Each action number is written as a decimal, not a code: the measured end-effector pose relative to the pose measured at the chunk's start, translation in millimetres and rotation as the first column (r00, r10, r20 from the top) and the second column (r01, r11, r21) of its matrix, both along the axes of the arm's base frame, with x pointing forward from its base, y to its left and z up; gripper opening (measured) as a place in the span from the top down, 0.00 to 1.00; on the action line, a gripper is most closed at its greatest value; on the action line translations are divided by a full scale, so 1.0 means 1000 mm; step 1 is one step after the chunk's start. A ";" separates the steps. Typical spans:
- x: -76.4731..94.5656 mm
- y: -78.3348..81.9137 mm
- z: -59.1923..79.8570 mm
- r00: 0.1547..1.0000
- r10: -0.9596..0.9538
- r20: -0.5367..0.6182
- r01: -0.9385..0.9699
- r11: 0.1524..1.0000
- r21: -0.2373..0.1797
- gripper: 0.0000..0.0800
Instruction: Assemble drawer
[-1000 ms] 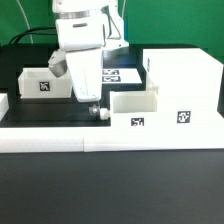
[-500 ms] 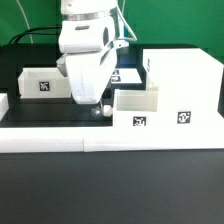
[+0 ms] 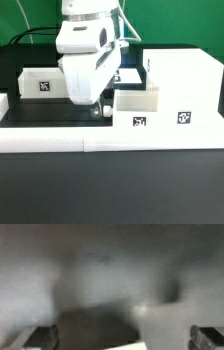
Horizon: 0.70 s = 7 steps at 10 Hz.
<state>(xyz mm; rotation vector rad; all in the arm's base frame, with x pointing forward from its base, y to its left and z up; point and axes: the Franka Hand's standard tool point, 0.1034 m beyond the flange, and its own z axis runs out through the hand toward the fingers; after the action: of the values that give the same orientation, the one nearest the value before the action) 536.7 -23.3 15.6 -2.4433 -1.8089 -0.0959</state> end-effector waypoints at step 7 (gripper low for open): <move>0.034 0.018 0.005 0.970 0.241 -0.021 -0.242 0.969 -0.052 0.19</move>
Offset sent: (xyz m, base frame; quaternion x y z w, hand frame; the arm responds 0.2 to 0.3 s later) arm 0.0340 0.0024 0.0036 0.0585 -0.0551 -0.1186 0.9897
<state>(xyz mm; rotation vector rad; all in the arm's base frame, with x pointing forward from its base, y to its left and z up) 570.5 -5.6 21.0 -2.2275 -2.1112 -0.0096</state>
